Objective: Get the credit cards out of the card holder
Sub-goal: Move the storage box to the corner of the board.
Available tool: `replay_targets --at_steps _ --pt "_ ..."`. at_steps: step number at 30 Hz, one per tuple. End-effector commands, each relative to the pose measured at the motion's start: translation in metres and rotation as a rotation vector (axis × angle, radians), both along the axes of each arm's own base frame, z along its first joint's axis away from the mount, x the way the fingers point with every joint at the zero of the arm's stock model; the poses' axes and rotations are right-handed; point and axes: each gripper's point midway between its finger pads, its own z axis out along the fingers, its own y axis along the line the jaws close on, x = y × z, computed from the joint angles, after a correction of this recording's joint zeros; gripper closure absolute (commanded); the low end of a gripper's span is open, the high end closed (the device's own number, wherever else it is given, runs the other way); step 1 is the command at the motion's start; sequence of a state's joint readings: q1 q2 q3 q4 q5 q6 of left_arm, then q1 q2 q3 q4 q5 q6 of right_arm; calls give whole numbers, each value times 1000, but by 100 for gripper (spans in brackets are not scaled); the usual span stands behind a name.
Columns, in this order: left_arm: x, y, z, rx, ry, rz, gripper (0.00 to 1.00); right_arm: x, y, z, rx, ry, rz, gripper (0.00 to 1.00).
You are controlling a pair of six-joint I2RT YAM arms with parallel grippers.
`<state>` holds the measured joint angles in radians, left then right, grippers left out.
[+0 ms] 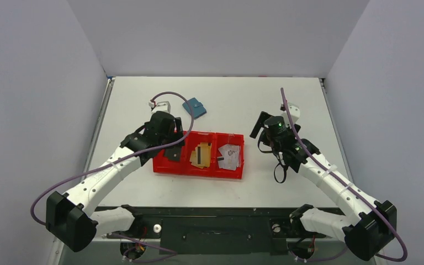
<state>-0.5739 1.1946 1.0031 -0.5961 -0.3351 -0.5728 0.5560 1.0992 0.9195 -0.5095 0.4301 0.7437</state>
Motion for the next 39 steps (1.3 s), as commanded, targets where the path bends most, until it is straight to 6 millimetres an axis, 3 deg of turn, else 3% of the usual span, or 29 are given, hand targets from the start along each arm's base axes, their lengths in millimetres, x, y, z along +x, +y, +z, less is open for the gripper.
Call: replay_targets --at_steps 1,10,22,29,33,39 --pt "5 -7 18 -13 -27 -24 27 -1 3 1 13 3 16 0" --pt "-2 -11 24 -55 -42 -60 27 -5 7 -26 -8 84 34 0" --pt "-4 -8 31 -57 -46 -61 27 -4 40 -78 26 228 139 0" --pt "-9 -4 27 -54 -33 -55 27 -6 68 -100 20 291 218 0" --pt "-10 -3 29 -57 -32 -51 27 -11 95 -114 45 332 284 0" --pt "-12 2 32 -54 -37 -40 27 -7 125 -121 51 351 340 0"
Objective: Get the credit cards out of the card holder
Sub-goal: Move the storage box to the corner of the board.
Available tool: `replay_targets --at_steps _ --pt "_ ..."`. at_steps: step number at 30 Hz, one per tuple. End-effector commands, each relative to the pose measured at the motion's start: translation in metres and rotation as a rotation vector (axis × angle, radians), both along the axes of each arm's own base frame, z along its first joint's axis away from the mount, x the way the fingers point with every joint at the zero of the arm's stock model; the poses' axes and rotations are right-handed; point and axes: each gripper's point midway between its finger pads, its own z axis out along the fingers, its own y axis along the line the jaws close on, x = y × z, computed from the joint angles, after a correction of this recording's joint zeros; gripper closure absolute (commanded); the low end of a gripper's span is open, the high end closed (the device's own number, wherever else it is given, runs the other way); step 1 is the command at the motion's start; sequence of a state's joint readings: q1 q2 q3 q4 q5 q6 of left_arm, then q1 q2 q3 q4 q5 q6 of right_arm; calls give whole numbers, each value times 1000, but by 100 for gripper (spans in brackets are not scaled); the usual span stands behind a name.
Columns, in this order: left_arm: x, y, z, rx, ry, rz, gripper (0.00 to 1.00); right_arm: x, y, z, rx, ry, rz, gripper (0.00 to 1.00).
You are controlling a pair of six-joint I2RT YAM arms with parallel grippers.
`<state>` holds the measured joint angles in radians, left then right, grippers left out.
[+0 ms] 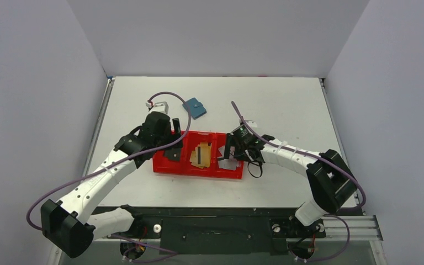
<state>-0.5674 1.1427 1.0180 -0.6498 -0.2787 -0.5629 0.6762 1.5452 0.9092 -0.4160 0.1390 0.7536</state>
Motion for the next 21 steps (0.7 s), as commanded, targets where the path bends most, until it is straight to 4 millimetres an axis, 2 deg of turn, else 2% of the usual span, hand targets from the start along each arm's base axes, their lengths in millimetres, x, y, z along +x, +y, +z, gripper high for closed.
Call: replay_targets --at_steps 1,9,21 --pt "0 4 20 -19 -44 3 27 19 37 18 85 -59 31 0" --pt "-4 13 20 -7 -37 24 27 21 63 3 57 -29 83 1" --pt "-4 36 22 16 -22 107 27 33 140 11 78 -32 188 1"
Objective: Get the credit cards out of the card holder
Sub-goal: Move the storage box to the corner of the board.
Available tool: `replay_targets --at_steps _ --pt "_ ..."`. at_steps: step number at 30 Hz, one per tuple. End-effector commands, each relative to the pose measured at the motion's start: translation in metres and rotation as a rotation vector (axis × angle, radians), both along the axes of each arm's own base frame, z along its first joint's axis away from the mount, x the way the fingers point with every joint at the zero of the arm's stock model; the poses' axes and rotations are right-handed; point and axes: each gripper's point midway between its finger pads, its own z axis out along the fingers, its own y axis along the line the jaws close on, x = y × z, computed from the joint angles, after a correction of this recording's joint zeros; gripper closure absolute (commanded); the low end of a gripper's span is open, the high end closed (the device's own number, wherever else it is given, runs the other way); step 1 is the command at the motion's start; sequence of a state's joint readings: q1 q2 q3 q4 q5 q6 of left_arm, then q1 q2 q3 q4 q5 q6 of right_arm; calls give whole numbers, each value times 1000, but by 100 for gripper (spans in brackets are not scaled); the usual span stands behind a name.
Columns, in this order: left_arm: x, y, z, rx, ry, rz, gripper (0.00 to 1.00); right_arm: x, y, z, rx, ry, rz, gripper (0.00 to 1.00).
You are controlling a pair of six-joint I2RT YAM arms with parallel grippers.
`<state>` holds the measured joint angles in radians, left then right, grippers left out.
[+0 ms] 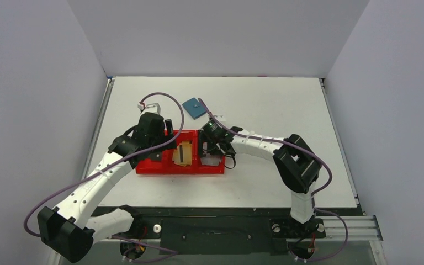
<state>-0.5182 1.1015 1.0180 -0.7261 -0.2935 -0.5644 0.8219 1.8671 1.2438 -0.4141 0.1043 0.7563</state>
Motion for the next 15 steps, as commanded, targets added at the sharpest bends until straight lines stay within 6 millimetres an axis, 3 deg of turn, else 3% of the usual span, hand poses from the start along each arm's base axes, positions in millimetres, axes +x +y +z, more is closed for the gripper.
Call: replay_targets --at_steps 1,6,9,15 --pt "3 12 22 -5 -42 53 27 10 37 18 50 -33 27 1" --pt "4 23 31 -4 -44 96 27 16 70 19 94 -26 26 1" --pt "5 27 47 -16 -67 110 27 16 90 15 118 -16 16 1" --pt "5 35 80 -35 -125 132 27 21 151 24 205 -32 48 1"
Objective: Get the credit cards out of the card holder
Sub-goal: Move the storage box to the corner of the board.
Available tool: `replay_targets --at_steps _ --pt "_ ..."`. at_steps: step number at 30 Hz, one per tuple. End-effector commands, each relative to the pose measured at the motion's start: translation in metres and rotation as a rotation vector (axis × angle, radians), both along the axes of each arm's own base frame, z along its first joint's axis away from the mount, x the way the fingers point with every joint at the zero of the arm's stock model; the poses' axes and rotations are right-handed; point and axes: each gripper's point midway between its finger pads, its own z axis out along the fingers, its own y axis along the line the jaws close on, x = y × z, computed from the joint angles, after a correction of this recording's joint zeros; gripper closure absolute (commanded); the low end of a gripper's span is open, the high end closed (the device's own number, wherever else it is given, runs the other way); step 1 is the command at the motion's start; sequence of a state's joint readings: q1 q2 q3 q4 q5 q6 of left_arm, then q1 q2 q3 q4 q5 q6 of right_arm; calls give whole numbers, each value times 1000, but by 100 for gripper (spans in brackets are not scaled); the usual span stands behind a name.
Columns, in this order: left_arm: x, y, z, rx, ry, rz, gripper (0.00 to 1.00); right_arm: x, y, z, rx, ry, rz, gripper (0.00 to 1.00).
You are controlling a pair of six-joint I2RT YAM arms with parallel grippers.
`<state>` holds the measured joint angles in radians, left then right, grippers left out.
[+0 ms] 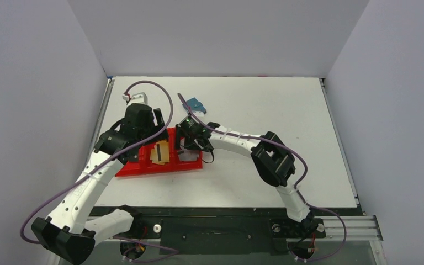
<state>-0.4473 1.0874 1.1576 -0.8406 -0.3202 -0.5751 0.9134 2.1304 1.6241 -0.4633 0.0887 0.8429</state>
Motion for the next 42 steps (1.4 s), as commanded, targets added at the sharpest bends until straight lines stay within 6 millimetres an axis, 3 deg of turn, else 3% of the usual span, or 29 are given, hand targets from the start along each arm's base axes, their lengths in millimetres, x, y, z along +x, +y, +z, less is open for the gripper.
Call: replay_targets --at_steps 1,8,11,18,31,36,42 --pt "0 10 43 -25 -94 37 27 -1 57 17 116 -19 22 1" --pt "-4 16 56 -30 -111 47 27 -10 118 26 216 -18 93 2" --pt "-6 16 55 -40 -112 52 27 -15 135 31 251 -22 122 2" --pt "-6 16 56 -51 -115 56 27 -10 140 53 312 -37 152 1" --pt "-2 20 72 -67 -164 72 27 9 97 148 425 -129 183 1" --pt "-2 18 69 -80 -160 73 27 53 48 147 295 -194 104 1" --pt "-7 17 60 -90 -140 69 27 116 -5 110 -24 -298 81 1"
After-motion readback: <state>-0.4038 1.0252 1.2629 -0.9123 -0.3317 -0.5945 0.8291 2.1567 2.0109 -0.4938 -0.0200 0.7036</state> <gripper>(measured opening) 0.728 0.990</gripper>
